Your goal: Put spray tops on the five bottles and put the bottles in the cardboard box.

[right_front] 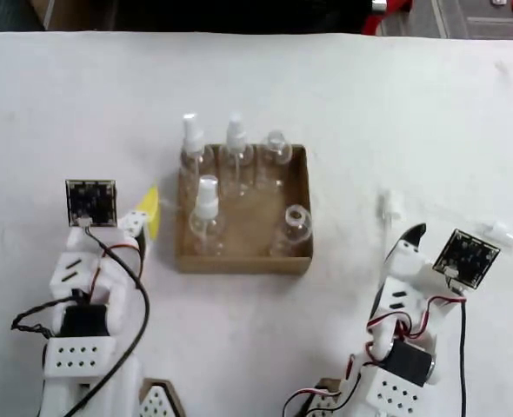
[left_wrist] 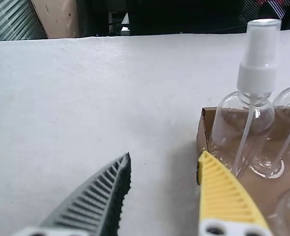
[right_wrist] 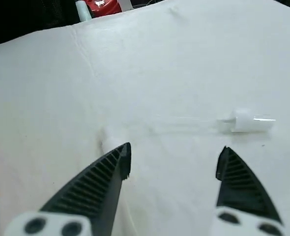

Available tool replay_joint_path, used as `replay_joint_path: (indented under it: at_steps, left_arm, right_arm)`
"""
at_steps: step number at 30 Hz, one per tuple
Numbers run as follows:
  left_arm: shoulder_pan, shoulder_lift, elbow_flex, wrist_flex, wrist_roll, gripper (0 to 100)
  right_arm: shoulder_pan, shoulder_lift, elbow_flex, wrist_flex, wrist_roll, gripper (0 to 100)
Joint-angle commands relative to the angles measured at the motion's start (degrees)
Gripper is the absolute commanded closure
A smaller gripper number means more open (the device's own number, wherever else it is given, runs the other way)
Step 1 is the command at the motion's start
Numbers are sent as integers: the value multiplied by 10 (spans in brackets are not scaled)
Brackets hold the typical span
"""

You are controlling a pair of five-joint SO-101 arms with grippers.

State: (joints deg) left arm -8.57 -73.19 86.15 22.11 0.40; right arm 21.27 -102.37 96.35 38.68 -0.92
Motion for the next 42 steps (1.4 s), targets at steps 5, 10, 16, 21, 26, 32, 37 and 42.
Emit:
replay_joint_path:
  at_steps: [5,10,16,21,26,32,37,42]
  left_arm:
    - [-4,-11,-11,-11,-6,794]
    - [-4,-11,-10,-11,-6,794]
    - [-4,-11,-8,-11,-6,794]
    - [-4,-11,-8,-11,-6,794]
    - [-4,-11,-8,-11,-6,794]
    - [-3,-11,-8,-11,-6,794]
    - [-1,-11,-8,-11,-6,794]
    - [0,-11,-8,-11,-6,794]
  right_arm:
    - [22,-8,-17,0,-30,741]
    - [36,-7,-44,2,-36,741]
    - [36,-6,-113,6,-19,741]
    - [35,-4,-207,57,-11,741]
    - [18,70,-290,86,-11,741]
    - [29,298,-414,87,-18,741]
    - [73,504,-562,131,-92,741]
    - [83,706,-709,207,-98,738]
